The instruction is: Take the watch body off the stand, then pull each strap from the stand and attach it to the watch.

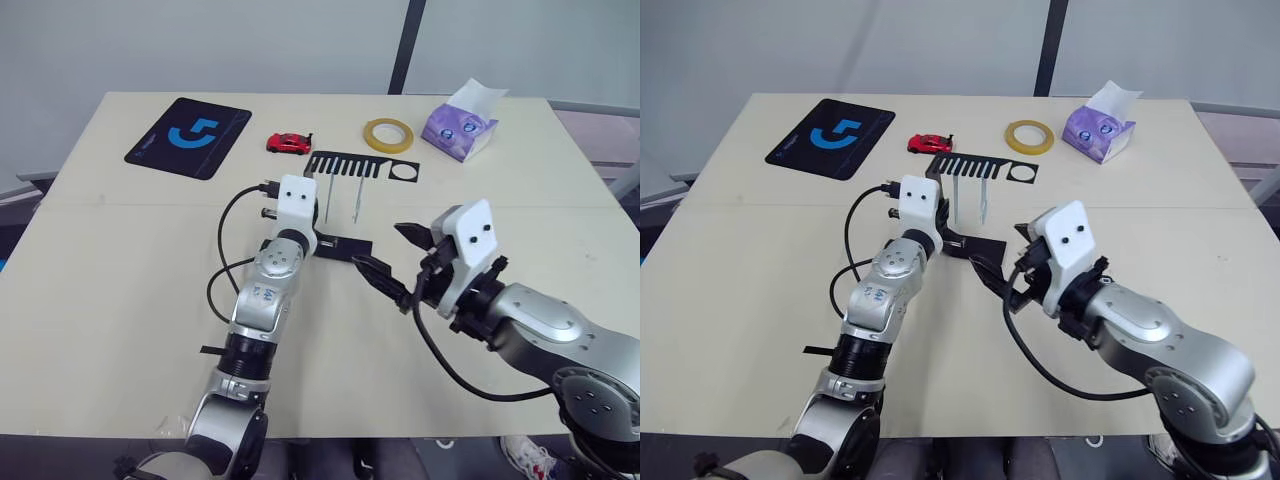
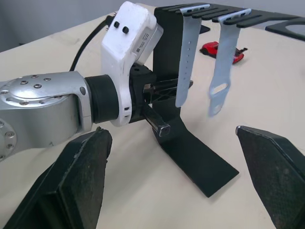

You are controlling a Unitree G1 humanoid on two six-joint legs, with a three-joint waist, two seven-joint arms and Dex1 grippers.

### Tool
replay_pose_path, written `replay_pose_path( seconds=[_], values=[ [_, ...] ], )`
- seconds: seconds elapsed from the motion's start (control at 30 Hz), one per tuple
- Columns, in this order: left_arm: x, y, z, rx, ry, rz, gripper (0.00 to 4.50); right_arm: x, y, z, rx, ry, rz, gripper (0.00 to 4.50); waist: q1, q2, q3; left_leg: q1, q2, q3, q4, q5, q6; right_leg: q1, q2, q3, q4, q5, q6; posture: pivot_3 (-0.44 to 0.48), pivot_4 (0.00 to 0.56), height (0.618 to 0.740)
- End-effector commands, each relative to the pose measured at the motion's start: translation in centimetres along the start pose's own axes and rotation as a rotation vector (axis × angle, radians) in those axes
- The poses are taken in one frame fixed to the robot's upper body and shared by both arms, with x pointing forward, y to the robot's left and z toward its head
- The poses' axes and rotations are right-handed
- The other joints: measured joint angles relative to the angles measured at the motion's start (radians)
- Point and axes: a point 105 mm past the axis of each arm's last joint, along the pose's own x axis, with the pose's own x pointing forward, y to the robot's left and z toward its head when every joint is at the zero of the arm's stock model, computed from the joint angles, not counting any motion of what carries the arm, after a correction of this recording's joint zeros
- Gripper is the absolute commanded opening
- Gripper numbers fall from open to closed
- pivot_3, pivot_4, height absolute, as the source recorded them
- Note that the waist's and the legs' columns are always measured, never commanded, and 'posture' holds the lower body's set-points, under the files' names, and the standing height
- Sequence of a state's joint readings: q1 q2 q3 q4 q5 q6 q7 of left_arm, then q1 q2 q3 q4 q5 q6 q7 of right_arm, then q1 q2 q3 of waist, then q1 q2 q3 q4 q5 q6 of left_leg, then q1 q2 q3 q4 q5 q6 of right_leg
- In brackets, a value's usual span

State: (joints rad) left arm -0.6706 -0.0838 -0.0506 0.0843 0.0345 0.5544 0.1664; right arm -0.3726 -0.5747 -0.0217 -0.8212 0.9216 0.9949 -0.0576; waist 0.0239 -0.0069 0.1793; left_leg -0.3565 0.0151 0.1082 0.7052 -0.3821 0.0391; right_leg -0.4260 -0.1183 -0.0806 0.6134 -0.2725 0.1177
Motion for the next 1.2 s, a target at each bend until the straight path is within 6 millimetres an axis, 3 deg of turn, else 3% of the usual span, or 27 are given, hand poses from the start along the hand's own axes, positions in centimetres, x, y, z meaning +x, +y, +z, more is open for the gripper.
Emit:
replay_pose_path(
  seconds=[0.03, 0.43, 0.9, 1.0, 1.1, 1.2],
  values=[
    [0.2, 0.1, 0.4, 0.01, -0.01, 0.058, 0.03, 0.9, -0.6, 0.8, -0.007, -0.03, -0.115, 4.5, 0.0, 0.0, 0.0, 0.0, 0.0, 0.0, 0.0, 0.0, 0.0, 0.0, 0.0, 0.0, 0.0, 0.0, 0.0, 0.0, 0.15, 0.738],
    [0.8, -1.2, 0.4, 0.019, 0.008, 0.084, 0.03, 6.2, -3.1, 1.8, 0.069, -0.029, -0.407, 4.5, -0.002, 0.0, 0.0, -0.002, 0.0, 0.001, 0.0, 0.0, 0.001, -0.002, 0.0, -0.001, 0.001, 0.0, 0.0, 0.0, 0.15, 0.738],
    [0.8, -1.3, 0.7, 0.02, -0.004, 0.087, 0.03, 8.5, -3.6, 2.4, 0.054, -0.051, -0.493, 4.5, -0.01, 0.0, 0.0, -0.003, 0.0, 0.0, 0.0, 0.0, 0.001, -0.002, 0.0, -0.001, 0.0, 0.0, 0.0, 0.0, 0.15, 0.738],
    [0.8, -1.4, 0.8, 0.019, -0.002, 0.085, 0.0, 8.9, -3.4, 2.4, 0.059, -0.058, -0.49, 3.71, -0.011, 0.0, 0.0, -0.003, 0.0, 0.0, 0.0, 0.0, 0.001, -0.002, 0.0, -0.002, 0.0, 0.0, 0.0, 0.0, 0.15, 0.738],
    [0.8, -1.5, 0.8, 0.022, -0.005, 0.079, 0.0, 9.2, -3.2, 2.3, 0.066, -0.063, -0.485, 2.37, -0.013, 0.0, 0.0, -0.003, 0.0, 0.0, 0.0, 0.0, 0.001, -0.002, 0.0, -0.002, 0.0, 0.0, 0.0, 0.0, 0.15, 0.738],
    [0.8, -1.6, 0.9, 0.022, -0.008, 0.074, 0.0, 9.4, -3.1, 2.2, 0.067, -0.065, -0.484, 2.37, -0.014, 0.0, 0.0, -0.003, 0.0, 0.0, -0.001, 0.0, 0.001, -0.002, 0.0, -0.002, 0.0, 0.0, 0.0, 0.0, 0.15, 0.738]
  ],
)
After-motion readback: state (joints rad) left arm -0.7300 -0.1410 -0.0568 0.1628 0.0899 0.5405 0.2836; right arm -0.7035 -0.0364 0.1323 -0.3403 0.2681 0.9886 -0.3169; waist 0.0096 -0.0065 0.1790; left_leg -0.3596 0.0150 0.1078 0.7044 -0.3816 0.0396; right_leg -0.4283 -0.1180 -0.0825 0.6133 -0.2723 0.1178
